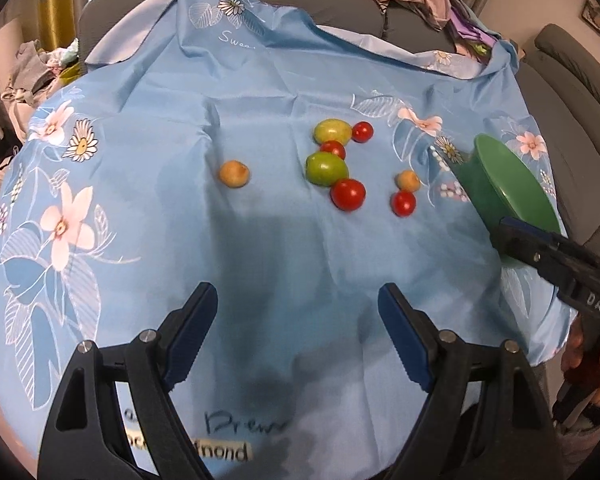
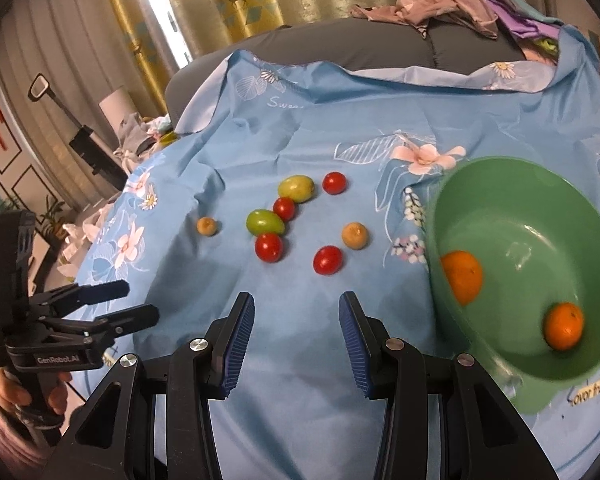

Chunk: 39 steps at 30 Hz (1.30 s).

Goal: Organize fruits
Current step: 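Move both open tools back toward the remaining fruits, then grasp the green fruit with the left tool while the right tool grasps the yellow fruit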

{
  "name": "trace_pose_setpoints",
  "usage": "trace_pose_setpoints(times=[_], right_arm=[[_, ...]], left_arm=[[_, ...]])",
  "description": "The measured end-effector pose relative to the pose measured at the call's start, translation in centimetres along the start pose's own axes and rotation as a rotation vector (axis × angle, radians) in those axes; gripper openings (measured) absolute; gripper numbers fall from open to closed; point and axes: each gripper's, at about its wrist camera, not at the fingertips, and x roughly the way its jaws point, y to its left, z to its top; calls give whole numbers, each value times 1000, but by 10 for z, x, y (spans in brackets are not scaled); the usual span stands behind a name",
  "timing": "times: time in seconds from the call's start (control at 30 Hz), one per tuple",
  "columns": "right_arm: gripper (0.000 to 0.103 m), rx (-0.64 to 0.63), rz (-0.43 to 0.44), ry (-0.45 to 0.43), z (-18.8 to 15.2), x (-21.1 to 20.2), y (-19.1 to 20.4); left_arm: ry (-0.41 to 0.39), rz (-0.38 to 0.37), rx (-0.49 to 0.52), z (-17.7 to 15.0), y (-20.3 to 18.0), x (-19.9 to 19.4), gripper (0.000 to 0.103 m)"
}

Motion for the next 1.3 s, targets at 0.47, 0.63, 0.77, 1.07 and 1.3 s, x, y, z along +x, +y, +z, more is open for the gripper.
trace_pose_setpoints(times=[0.47,0.63,0.77,1.07,1.3], right_arm=[[45,76,38,-13,44,37,-28],[45,88,52,-6,50,48,-32],[44,89,52,0,54,56,-34],[44,58,44,11,66,68,-27],[44,10,41,50,77,94,-11]], left_arm=[[15,7,33,68,-19,74,81],[39,19,25,86,-23,99,71],[54,43,46,89,-27,112,58],[53,47,35,89,-16,115,44],[-25,69,-34,95,22,84,44]])
